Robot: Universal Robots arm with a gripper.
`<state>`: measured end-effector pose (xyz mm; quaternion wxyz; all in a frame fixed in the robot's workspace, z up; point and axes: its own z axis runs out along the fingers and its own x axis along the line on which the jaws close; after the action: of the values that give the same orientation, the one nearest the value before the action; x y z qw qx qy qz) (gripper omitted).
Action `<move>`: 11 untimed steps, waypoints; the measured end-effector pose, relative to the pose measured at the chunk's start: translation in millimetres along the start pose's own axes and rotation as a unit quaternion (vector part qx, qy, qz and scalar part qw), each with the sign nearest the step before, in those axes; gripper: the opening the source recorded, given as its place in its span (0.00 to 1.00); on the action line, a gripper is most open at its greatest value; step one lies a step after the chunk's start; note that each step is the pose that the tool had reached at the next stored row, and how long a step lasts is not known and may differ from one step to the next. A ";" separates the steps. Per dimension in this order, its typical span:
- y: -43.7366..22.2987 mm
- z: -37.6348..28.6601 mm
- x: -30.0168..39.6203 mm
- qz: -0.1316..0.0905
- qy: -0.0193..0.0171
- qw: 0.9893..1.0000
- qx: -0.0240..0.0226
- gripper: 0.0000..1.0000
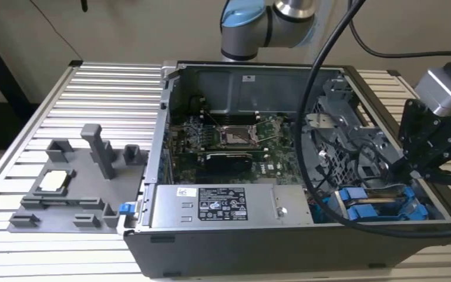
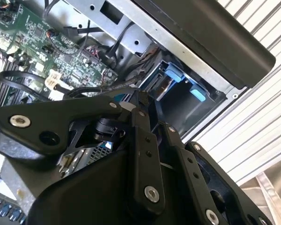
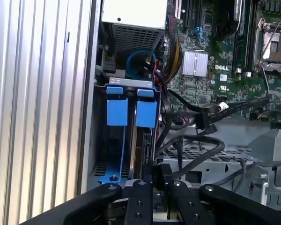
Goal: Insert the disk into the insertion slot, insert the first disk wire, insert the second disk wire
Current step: 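Insert the first disk wire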
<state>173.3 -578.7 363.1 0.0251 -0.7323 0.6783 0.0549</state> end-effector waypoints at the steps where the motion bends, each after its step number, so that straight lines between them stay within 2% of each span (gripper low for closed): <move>1: -0.4 1.3 0.5 0.001 -0.001 1.000 0.000 0.19; 7: -1.6 8.5 3.4 0.007 -0.006 1.000 0.001 0.19; 11: -1.9 12.7 5.2 0.014 -0.008 1.000 0.002 0.19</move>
<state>175.0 -582.3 349.9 0.0309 -0.7223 0.6883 0.0598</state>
